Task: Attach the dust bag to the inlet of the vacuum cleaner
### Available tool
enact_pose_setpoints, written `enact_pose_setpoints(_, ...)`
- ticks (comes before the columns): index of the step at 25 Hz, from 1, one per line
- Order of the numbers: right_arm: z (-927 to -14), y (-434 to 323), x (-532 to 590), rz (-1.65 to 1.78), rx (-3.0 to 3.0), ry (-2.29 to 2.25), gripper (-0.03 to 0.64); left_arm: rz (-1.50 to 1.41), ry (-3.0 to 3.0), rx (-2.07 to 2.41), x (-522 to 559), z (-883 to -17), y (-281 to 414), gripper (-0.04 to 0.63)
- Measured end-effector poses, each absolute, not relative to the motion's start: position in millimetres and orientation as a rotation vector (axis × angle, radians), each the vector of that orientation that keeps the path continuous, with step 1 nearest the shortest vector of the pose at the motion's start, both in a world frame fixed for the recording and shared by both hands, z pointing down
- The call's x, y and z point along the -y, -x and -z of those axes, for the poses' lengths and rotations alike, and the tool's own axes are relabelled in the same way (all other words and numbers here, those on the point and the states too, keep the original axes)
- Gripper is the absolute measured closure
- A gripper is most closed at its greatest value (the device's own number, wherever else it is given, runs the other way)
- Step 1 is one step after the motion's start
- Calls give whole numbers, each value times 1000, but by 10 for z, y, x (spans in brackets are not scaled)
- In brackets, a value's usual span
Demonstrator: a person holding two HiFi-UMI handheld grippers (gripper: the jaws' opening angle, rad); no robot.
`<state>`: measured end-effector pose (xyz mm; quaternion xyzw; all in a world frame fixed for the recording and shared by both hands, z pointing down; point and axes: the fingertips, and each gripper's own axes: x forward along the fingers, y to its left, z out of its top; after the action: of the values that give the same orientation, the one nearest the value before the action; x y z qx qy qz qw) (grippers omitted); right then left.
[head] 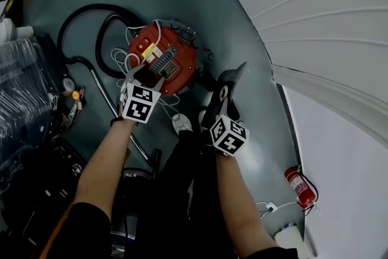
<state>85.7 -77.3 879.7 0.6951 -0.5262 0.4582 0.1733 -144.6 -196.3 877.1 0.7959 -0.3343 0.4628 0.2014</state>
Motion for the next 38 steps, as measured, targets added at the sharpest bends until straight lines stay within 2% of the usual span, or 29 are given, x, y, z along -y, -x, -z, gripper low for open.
enact_pose_setpoints(3,-8935,-847,770,-1359,1432,-2015,598,-1276,-2165,943,1953,-8900,1461,344)
enact_pose_setpoints(4,-8984,-842,776,-1375,1413,-2030,598,-1281,-2163,958,1968,-8909,1471,358)
enact_pose_setpoints(5,-9031,-835,785,-1386,1395,-2042,598,-1291,-2167,972,1987,-8908,1485,410)
enact_pose_setpoints(7,-9113,-809,806,-1403,1365,-2058,598,-1306,-2182,970,2005,-8895,1498,419)
enact_pose_setpoints(27,-9352,-426,974,-1839,1239,-2107,580,-1330,-2200,907,1985,-8921,1485,428)
enact_pose_setpoints(32,-9374,-354,1076,-1675,1405,-1967,574,-1334,-2198,935,1989,-8923,1477,430)
enact_pose_setpoints(38,-9399,-360,945,-1943,1478,-1989,572,-1330,-2210,956,1996,-8913,1477,430)
